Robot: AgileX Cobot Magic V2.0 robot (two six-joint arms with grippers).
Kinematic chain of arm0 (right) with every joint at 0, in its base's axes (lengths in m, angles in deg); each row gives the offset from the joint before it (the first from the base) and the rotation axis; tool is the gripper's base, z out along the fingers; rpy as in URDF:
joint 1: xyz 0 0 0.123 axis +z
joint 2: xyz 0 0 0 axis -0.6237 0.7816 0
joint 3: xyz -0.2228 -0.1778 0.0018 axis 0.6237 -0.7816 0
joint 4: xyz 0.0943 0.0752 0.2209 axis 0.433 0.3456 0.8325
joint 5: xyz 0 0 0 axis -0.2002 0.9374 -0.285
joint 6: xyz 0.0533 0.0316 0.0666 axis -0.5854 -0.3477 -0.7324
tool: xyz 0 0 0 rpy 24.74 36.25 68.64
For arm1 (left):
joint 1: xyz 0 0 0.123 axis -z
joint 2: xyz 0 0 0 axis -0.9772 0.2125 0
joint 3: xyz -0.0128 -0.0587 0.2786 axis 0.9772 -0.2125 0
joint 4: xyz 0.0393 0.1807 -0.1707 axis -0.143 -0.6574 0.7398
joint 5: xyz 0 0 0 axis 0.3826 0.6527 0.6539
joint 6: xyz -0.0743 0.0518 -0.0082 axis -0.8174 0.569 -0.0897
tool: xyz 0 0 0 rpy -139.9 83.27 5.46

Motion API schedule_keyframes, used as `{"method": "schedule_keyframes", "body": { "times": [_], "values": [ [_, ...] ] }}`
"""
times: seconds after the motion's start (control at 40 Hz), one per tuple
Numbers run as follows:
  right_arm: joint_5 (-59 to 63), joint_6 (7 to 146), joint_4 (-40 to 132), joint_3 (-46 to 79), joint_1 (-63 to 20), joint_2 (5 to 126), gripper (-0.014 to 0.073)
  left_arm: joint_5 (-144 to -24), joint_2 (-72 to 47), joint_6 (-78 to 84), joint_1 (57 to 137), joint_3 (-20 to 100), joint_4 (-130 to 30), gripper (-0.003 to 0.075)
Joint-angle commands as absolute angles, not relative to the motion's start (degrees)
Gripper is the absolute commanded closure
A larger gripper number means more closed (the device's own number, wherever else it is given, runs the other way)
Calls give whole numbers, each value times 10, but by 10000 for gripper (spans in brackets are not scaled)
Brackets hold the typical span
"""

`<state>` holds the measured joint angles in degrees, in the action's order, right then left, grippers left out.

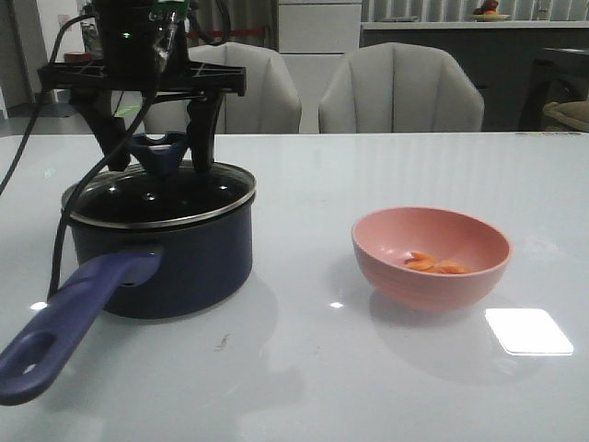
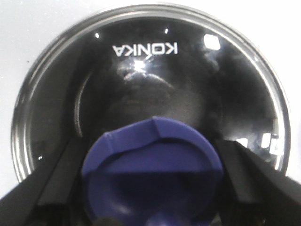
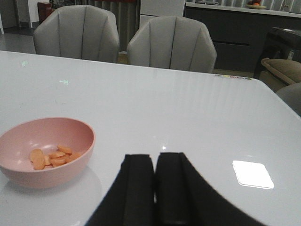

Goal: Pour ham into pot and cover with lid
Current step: 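Lift the glass lid off the saucepan with the left gripper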

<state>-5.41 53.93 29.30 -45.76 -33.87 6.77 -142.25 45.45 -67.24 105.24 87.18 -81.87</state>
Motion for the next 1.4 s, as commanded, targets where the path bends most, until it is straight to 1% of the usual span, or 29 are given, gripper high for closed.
{"method": "schedule_keyframes", "body": {
  "times": [0.0, 0.1, 0.25, 0.45, 0.6, 0.72, 0.8, 0.9, 1.12, 1.38],
  "values": [
    [-97, 541, 289, -452, -339, 57, 445, -1428, 418, -678, 1051, 922, -819, 335],
    [-97, 541, 289, -452, -339, 57, 445, -1437, 417, -677, 1051, 956, -820, 335],
    [-97, 541, 289, -452, -339, 57, 445, -1437, 407, -677, 1050, 973, -820, 335],
    [-97, 541, 289, -452, -339, 57, 445, -1438, 373, -645, 1004, 956, -826, 335],
    [-97, 541, 289, -452, -339, 57, 445, -1437, 324, -620, 931, 898, -842, 335],
    [-97, 541, 289, -452, -339, 57, 445, -1424, 293, -565, 867, 838, -827, 335],
    [-97, 541, 289, -452, -339, 57, 445, -1405, 278, -562, 836, 792, -826, 335],
    [-97, 541, 289, -452, -339, 57, 445, -1349, 260, -552, 807, 717, -823, 335],
    [-97, 541, 289, -452, -339, 57, 445, -1256, 271, -498, 796, 594, -821, 335],
    [-97, 541, 289, -452, -339, 57, 445, -1203, 313, -498, 796, 545, -821, 335]
  ]
}}
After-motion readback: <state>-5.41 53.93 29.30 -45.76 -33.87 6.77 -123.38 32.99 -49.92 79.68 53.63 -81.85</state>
